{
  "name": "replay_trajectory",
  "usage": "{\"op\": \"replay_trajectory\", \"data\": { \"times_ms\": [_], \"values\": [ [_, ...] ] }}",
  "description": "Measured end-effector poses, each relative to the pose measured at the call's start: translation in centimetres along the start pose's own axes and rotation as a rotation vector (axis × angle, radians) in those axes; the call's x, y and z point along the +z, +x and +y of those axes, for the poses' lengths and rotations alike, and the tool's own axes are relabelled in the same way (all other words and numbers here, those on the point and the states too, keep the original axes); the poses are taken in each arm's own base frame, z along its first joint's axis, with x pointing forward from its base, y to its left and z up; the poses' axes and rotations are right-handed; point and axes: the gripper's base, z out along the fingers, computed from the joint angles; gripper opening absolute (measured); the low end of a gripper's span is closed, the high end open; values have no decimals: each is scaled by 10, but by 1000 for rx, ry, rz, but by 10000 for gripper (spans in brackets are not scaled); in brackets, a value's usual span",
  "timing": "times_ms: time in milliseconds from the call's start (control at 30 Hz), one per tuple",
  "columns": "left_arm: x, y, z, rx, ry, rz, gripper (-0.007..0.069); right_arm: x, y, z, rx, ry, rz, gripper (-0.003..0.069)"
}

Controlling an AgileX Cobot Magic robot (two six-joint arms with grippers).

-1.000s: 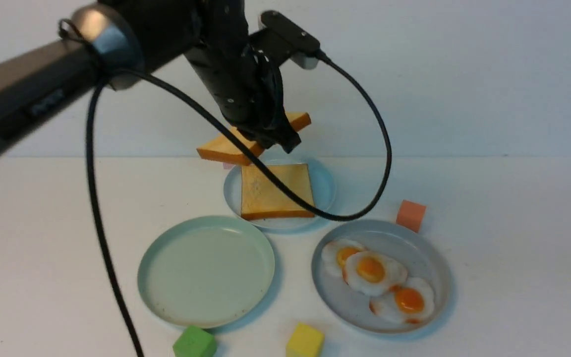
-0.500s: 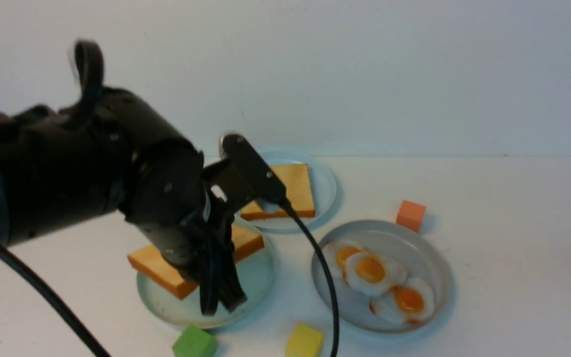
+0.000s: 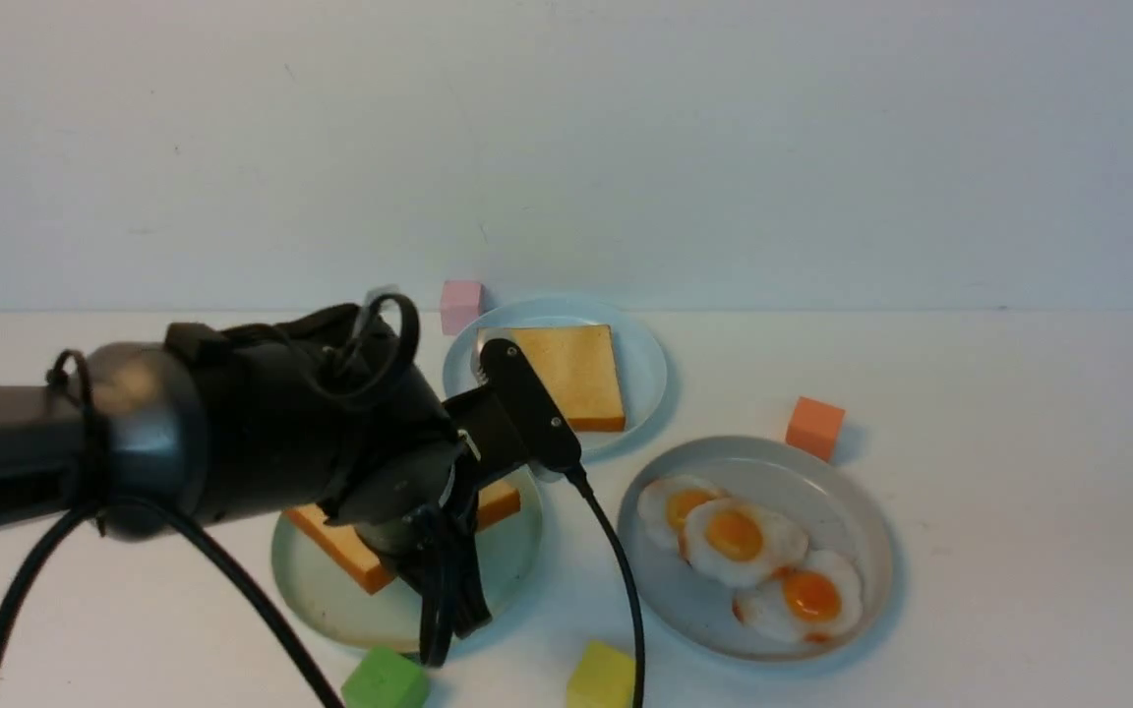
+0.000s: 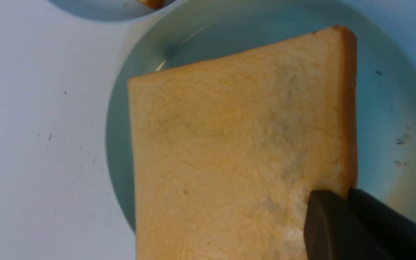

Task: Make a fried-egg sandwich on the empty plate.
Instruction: Use the left arm to put a slice of bread into the empty plate in the middle, then use the right arm to grab a fried egg

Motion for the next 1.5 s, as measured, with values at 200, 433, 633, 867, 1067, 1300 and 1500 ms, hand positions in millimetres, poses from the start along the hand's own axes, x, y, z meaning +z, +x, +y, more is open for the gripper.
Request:
{"op": "replay_trajectory", "data": {
  "times_ms": [200, 433, 633, 867, 1067, 1300, 1500],
  "values": [
    [10, 1, -3, -26, 3, 23, 104, 0, 1, 2, 6, -20, 12, 95],
    [10, 1, -3, -38, 3, 23, 286, 0, 1, 4, 12, -39, 12, 95],
    [-1, -3, -3, -86, 2, -6, 384, 0, 1, 4, 15, -47, 14, 98],
    [-100, -28, -9, -239, 0, -222, 258, 27, -14, -5, 49, -47, 96, 100],
    [-205, 14, -15, -478, 169, -429, -13, 113, -45, -36, 71, -32, 270, 90],
    [-232, 106, -33, -589, 305, -514, -13, 202, -44, -55, 18, -41, 443, 57],
    [-241, 138, -37, -610, 315, -650, -13, 268, -39, -34, -190, -30, 556, 92]
  ]
}}
